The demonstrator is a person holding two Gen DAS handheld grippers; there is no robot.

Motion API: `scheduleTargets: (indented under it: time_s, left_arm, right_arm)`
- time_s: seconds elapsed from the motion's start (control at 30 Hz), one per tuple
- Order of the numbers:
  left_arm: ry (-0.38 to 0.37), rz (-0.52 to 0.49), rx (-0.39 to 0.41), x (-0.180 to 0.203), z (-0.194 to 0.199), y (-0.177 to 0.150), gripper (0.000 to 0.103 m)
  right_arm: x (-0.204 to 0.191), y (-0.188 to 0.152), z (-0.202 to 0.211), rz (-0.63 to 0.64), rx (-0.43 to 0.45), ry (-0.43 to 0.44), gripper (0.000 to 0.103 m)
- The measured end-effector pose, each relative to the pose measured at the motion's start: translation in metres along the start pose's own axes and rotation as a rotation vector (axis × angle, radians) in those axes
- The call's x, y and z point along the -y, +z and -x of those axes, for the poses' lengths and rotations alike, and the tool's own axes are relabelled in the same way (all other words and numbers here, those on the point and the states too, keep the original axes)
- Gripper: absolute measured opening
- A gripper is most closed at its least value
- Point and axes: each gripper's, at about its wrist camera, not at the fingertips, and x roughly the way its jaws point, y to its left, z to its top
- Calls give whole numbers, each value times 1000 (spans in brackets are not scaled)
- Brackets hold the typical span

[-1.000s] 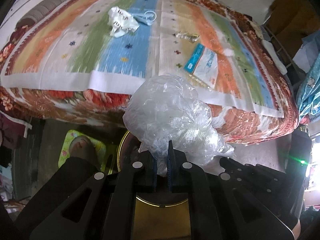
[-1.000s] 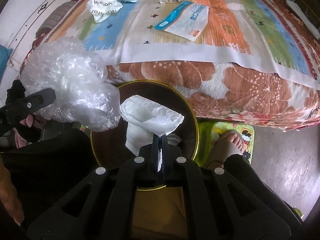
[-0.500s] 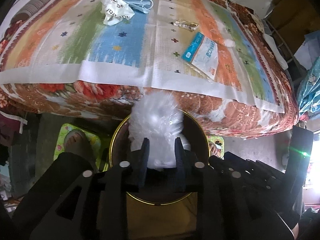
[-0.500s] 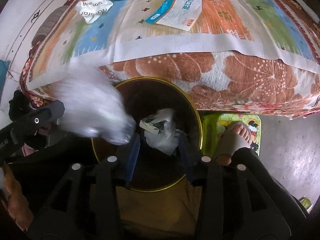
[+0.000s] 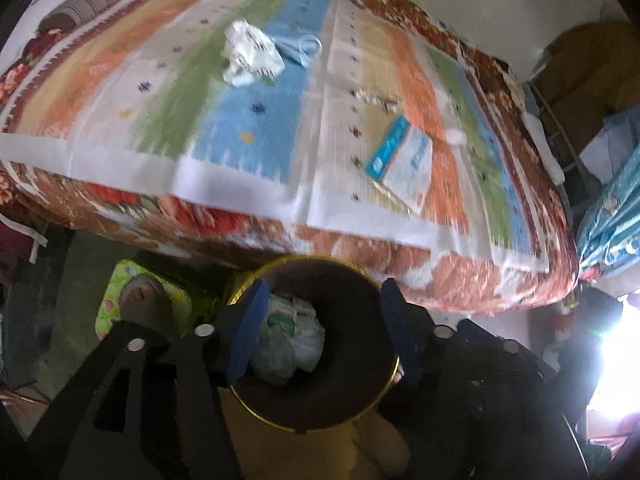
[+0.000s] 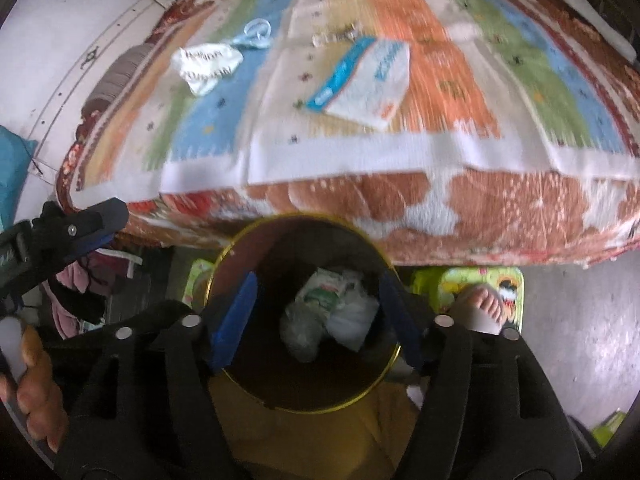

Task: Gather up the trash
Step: 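Move both open grippers back toward the mask package and white bag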

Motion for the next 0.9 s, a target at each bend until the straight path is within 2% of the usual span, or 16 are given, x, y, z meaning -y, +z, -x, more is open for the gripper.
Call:
scheduleTargets:
  time_s: [0.2, 0.33, 0.47, 0.63, 0.9]
  left_arm:
    - [25, 29, 46, -9, 4, 24, 78]
    - [80, -28, 101, 1, 5, 40, 86]
    - [85, -66, 145, 6, 9, 53, 96]
    - [100, -98, 175, 6, 6, 68, 97]
    - [116, -42, 173, -9, -10, 93, 97]
  right_arm:
    - [12, 20, 10, -23, 22, 32, 71]
    - [20, 33, 13, -38, 28, 46, 79]
    - [29, 44, 11, -72, 35, 69, 88]
    - [29, 59, 7, -60, 64, 55, 94]
    - [37, 90, -7, -50, 100, 34, 94]
